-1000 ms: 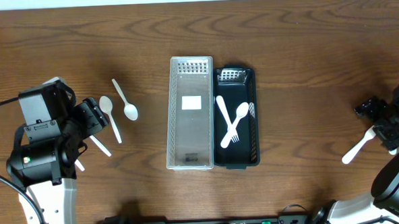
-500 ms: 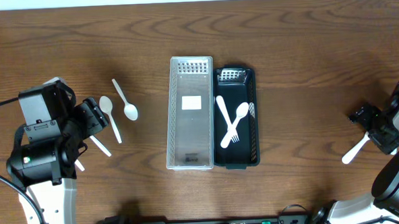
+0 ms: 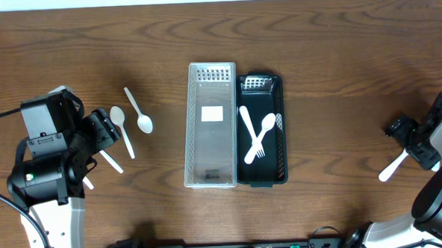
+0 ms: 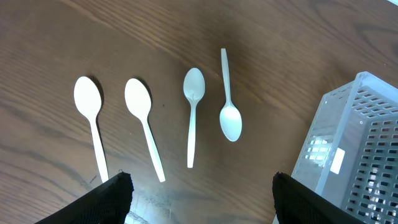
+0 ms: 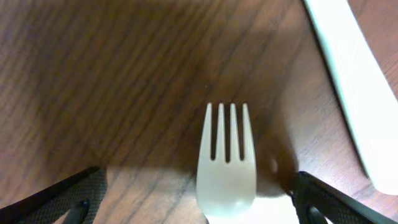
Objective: Pack container
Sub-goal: 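Move the right gripper to another white fork and grasp it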
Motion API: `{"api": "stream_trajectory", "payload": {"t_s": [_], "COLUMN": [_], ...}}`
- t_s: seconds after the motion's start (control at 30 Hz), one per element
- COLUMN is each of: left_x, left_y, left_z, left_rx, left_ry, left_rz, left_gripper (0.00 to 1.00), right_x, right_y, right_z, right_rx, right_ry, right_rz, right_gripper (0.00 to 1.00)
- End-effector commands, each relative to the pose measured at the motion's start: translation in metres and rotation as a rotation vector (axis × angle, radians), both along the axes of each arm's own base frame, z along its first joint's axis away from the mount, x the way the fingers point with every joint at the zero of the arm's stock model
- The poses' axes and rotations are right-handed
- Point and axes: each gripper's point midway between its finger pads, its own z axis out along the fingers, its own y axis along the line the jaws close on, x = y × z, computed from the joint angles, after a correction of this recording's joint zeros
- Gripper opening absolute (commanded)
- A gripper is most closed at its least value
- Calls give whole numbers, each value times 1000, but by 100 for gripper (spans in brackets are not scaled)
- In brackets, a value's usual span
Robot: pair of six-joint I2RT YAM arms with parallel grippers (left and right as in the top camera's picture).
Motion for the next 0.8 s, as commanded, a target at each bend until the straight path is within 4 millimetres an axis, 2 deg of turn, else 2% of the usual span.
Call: {"api": "stream_trajectory", "payload": {"t_s": [0.0,0.2,0.47,0.67,0.77], "left_x": [0,0,0,0,0], "left_y": [3,3,3,3,3], "left_z": [3,3,3,3,3], "left_rx": [1,1,1,1,1], "left_ry": [-7,-7,-7,-7,-7], "left_rz": [18,18,17,17,17], "left_gripper": [74,74,74,74,75], "right_x": [-6,-4,-5,-5,-5], "right_y": [2,1,1,1,1], "right_z": [-8,-11,-11,-11,-11], "right_rx": [3,1,3,4,4], "right_ry": [21,19,21,20,20], "right_rz": [17,17,17,13,13], "right_gripper": [96,84,41,35,27]}}
